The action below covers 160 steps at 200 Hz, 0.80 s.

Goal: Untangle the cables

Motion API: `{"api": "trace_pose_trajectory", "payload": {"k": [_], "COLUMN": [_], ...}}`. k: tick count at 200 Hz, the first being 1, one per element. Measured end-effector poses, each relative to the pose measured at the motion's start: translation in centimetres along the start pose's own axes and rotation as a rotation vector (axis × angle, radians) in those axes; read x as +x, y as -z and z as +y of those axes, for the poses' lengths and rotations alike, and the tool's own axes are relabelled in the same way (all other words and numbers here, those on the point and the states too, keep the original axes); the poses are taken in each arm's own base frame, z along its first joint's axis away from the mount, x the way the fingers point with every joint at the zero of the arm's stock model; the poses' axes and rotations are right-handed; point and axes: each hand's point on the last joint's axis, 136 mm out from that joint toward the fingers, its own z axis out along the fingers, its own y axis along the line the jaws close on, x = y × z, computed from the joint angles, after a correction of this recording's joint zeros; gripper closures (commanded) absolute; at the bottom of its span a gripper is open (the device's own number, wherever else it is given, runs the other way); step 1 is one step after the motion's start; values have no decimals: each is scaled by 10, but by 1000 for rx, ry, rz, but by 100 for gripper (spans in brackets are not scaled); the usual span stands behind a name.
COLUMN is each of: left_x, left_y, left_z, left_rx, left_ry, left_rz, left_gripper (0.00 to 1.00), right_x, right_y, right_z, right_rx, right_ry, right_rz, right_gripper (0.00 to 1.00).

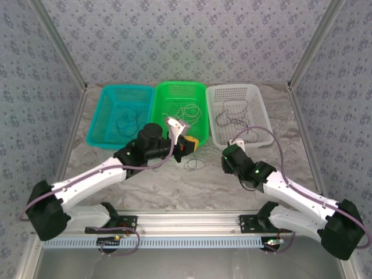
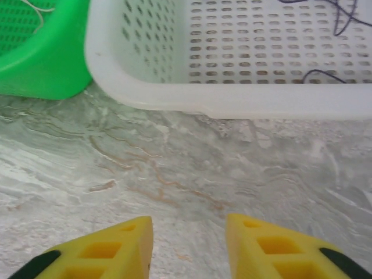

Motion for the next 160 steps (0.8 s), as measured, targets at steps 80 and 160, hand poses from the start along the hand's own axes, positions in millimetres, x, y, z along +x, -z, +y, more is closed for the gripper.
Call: {"api": "trace_pose_trajectory", "payload": {"k": [80,160], "left_x": [5,6], "left_y": [17,10], "left_z": [6,12], "left_rx": [-35,-54], "left_ry": [-5,45], "left_rz": [-26,-33], "left_gripper": [94,92], "right_x": [-6,-18], "right_y": [18,44], "right_z": [9,49], "right_rx": [-146,-386], "right_ry": [-38,17], "right_rz": [-47,-151], "right_gripper": [29,23]}}
